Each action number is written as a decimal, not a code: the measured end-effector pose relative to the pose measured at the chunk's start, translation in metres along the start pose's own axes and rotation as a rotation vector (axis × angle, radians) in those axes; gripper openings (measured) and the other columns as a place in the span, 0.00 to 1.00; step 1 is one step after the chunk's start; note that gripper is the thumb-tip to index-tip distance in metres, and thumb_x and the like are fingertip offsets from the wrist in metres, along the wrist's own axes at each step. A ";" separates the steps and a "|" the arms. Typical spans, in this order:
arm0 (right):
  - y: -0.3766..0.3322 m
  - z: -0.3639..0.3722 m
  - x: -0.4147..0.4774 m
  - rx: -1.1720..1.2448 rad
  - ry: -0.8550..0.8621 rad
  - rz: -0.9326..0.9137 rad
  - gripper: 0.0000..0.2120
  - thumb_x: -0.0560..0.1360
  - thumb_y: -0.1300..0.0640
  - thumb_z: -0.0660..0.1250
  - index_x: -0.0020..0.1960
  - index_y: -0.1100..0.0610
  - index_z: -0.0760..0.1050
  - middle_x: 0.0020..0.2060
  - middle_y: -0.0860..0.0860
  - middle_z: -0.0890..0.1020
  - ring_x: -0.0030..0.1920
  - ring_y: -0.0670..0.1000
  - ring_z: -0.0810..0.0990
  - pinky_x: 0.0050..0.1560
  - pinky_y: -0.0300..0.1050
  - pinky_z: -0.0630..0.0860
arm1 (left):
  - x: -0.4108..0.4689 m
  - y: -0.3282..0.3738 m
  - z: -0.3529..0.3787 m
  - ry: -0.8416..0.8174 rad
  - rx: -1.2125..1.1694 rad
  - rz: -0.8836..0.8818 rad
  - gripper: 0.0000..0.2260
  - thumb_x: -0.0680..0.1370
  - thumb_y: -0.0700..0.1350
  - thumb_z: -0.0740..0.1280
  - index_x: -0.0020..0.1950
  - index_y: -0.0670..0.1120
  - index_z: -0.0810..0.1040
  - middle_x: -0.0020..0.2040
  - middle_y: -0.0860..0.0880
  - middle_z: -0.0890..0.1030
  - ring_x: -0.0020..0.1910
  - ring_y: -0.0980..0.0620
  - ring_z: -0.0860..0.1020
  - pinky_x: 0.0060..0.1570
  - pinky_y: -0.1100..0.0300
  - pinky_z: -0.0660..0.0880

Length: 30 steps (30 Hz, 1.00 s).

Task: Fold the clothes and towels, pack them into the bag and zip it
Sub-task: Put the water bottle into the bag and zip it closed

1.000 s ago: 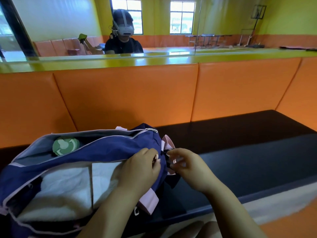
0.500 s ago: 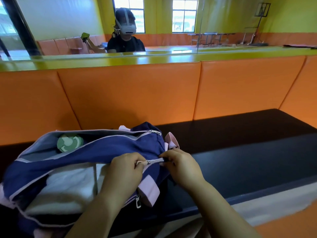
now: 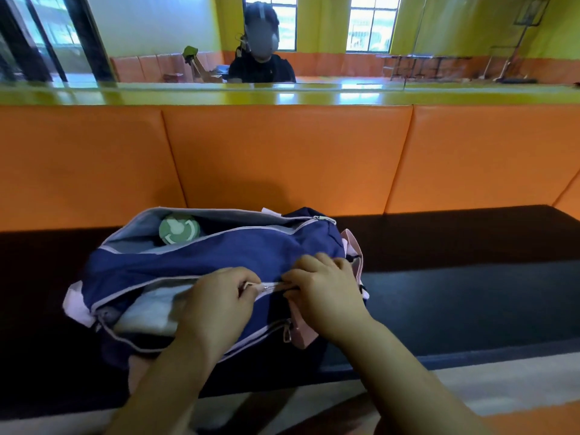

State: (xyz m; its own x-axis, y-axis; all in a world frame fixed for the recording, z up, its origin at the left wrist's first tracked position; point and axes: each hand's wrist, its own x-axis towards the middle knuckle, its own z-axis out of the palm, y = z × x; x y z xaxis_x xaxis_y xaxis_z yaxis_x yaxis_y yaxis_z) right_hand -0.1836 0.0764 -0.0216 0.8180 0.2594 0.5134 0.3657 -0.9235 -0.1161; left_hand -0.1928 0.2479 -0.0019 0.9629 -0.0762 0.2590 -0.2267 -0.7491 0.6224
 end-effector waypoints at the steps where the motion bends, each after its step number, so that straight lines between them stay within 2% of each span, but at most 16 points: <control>1: -0.001 0.002 0.000 0.032 -0.013 0.023 0.06 0.63 0.49 0.68 0.38 0.47 0.82 0.35 0.46 0.81 0.35 0.53 0.80 0.35 0.49 0.72 | -0.002 -0.001 -0.001 0.005 -0.010 -0.004 0.04 0.76 0.44 0.67 0.44 0.49 0.81 0.41 0.53 0.81 0.43 0.52 0.78 0.47 0.54 0.75; 3: 0.004 0.006 -0.001 0.095 -0.039 0.097 0.05 0.65 0.51 0.67 0.37 0.48 0.81 0.33 0.46 0.80 0.34 0.54 0.80 0.36 0.49 0.72 | -0.006 -0.009 -0.007 0.024 -0.033 -0.055 0.04 0.76 0.42 0.67 0.43 0.47 0.80 0.40 0.51 0.81 0.43 0.50 0.77 0.45 0.55 0.73; 6: 0.011 0.006 -0.005 0.135 -0.056 0.172 0.07 0.69 0.51 0.65 0.40 0.49 0.82 0.35 0.47 0.81 0.38 0.55 0.81 0.40 0.50 0.71 | -0.011 -0.035 -0.028 0.097 -0.079 -0.153 0.05 0.76 0.40 0.67 0.41 0.47 0.80 0.38 0.53 0.80 0.41 0.52 0.77 0.42 0.58 0.71; 8: 0.007 0.003 -0.006 0.135 -0.068 0.195 0.05 0.72 0.53 0.67 0.42 0.49 0.82 0.38 0.47 0.81 0.40 0.55 0.81 0.43 0.51 0.71 | -0.018 -0.056 -0.042 0.147 -0.105 -0.143 0.06 0.75 0.37 0.67 0.39 0.46 0.79 0.38 0.52 0.81 0.41 0.54 0.77 0.41 0.62 0.71; 11: -0.006 0.000 -0.001 0.062 -0.105 0.212 0.03 0.73 0.57 0.68 0.43 0.53 0.81 0.41 0.50 0.81 0.42 0.58 0.80 0.45 0.52 0.70 | -0.028 -0.075 -0.051 0.209 -0.085 -0.123 0.06 0.74 0.36 0.68 0.38 0.44 0.79 0.38 0.48 0.81 0.41 0.48 0.78 0.44 0.53 0.73; 14: -0.030 -0.001 0.010 -0.031 -0.158 0.138 0.08 0.73 0.59 0.65 0.51 0.55 0.79 0.48 0.53 0.78 0.50 0.61 0.77 0.45 0.52 0.67 | -0.028 -0.082 -0.048 0.226 -0.053 -0.067 0.04 0.73 0.40 0.67 0.40 0.44 0.79 0.39 0.48 0.81 0.41 0.48 0.78 0.45 0.53 0.73; 17: -0.065 0.001 0.021 0.057 -0.242 -0.077 0.15 0.74 0.50 0.67 0.58 0.54 0.76 0.53 0.53 0.77 0.54 0.59 0.74 0.49 0.53 0.71 | -0.026 -0.082 -0.047 0.207 -0.028 -0.059 0.04 0.74 0.37 0.67 0.41 0.43 0.79 0.41 0.49 0.80 0.43 0.51 0.76 0.43 0.63 0.68; 19: -0.081 0.010 0.025 0.012 -0.271 -0.193 0.15 0.70 0.51 0.72 0.53 0.56 0.79 0.49 0.54 0.79 0.49 0.60 0.77 0.44 0.53 0.73 | -0.030 -0.084 -0.050 0.216 -0.015 -0.030 0.04 0.75 0.38 0.67 0.41 0.44 0.80 0.40 0.50 0.80 0.42 0.52 0.76 0.42 0.65 0.68; 22: -0.079 0.026 0.025 0.120 -0.187 -0.119 0.08 0.66 0.52 0.70 0.42 0.56 0.80 0.38 0.52 0.79 0.38 0.60 0.79 0.34 0.52 0.75 | -0.040 -0.093 -0.056 0.265 -0.005 0.020 0.05 0.74 0.41 0.65 0.40 0.45 0.79 0.38 0.50 0.80 0.40 0.55 0.74 0.42 0.65 0.68; 25: -0.074 0.032 0.017 0.202 -0.130 -0.056 0.07 0.69 0.52 0.67 0.41 0.54 0.80 0.37 0.51 0.78 0.38 0.58 0.79 0.36 0.51 0.76 | -0.051 -0.104 -0.068 0.341 0.037 -0.015 0.06 0.74 0.40 0.64 0.41 0.43 0.81 0.38 0.48 0.81 0.39 0.54 0.76 0.41 0.62 0.70; 27: -0.075 0.033 0.014 0.225 -0.128 -0.043 0.04 0.70 0.54 0.70 0.42 0.54 0.80 0.37 0.50 0.78 0.39 0.57 0.79 0.38 0.51 0.76 | -0.057 -0.114 -0.079 0.393 0.110 -0.073 0.07 0.76 0.36 0.65 0.42 0.43 0.81 0.39 0.47 0.82 0.40 0.52 0.76 0.42 0.60 0.70; 30: -0.072 0.035 0.014 0.218 -0.114 -0.038 0.04 0.70 0.56 0.73 0.42 0.55 0.81 0.38 0.51 0.79 0.39 0.57 0.79 0.38 0.53 0.76 | -0.062 -0.132 -0.095 0.468 0.144 -0.201 0.08 0.77 0.37 0.63 0.47 0.43 0.82 0.43 0.45 0.82 0.41 0.51 0.76 0.44 0.57 0.71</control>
State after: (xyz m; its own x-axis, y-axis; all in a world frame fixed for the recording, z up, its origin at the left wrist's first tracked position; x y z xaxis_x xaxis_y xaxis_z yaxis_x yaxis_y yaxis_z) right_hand -0.1831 0.1558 -0.0355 0.8422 0.3347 0.4227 0.4742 -0.8328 -0.2855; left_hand -0.2367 0.4142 -0.0297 0.8092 0.3560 0.4675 0.0100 -0.8039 0.5947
